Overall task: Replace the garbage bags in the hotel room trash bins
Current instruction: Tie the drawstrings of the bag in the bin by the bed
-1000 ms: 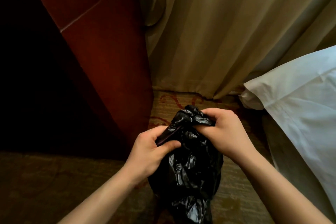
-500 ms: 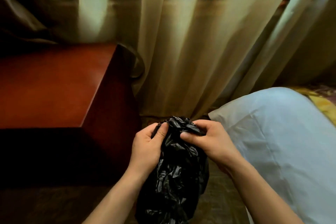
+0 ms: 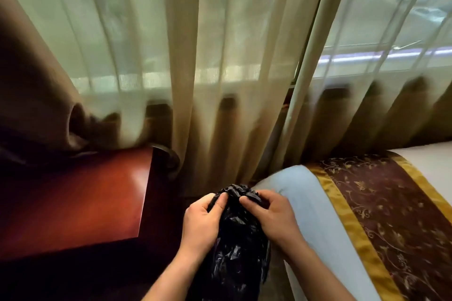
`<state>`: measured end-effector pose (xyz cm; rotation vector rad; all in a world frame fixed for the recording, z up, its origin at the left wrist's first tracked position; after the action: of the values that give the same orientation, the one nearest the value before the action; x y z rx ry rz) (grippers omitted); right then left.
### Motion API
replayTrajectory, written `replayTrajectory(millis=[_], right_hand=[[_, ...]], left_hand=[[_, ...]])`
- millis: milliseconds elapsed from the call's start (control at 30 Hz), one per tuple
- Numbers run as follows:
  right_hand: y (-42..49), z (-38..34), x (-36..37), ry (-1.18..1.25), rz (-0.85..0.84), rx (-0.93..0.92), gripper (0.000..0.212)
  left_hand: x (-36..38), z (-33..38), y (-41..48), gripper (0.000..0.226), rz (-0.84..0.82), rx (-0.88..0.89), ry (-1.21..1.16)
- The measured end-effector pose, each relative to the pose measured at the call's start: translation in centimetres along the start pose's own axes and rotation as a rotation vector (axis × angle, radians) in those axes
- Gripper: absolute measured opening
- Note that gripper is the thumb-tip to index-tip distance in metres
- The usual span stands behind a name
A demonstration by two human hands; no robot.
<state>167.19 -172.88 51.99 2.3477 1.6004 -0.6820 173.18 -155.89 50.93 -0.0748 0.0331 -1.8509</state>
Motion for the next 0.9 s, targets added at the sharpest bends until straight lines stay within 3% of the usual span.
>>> replayTrajectory(millis=[67, 233, 333, 500, 767, 900], right_hand=[[-0.6, -1.7, -2.6, -0.039, 0.027, -0.003, 0.023], [-1.8, -3.4, -8.2, -0.130, 0.101, -0.022, 0.026], [-2.9, -3.8, -10.7, -0.149, 0.154, -0.038, 0.022], [-5.8, -5.1, -14.2, -0.269, 0.298, -0.056, 0.023], [-13.4, -6.8, -16.7, -0.488, 0.582, 0.141, 0.025], [-19.3, -8.7, -15.7, -0.559, 0.732, 0.294, 0.028]], left_hand=[[1.4, 2.8, -0.2, 0.051, -0.015, 0.017, 0.033], [5.3, 7.1, -0.7, 0.030, -0.081, 0.044, 0.101], [7.1, 8.5, -1.1, 0.040, -0.122, 0.079, 0.140], [9.8, 10.9, -1.8, 0.035, -0.237, 0.168, 0.163], [13.6, 13.7, -3.9, 0.031, -0.627, 0.317, 0.180], [14.3, 14.8, -6.6, 0.014, -0.852, 0.356, 0.192]])
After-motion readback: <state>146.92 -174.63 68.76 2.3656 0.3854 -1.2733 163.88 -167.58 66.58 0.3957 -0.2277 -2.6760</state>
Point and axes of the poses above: each hand's wrist, its own y-axis towards the middle knuckle, its own x-axis out of the palm, z = x × y, the point moved 7 cm from there along y, towards the middle knuckle, and after that the axes turned 13 degrees about -y, right-handed, at the moved point
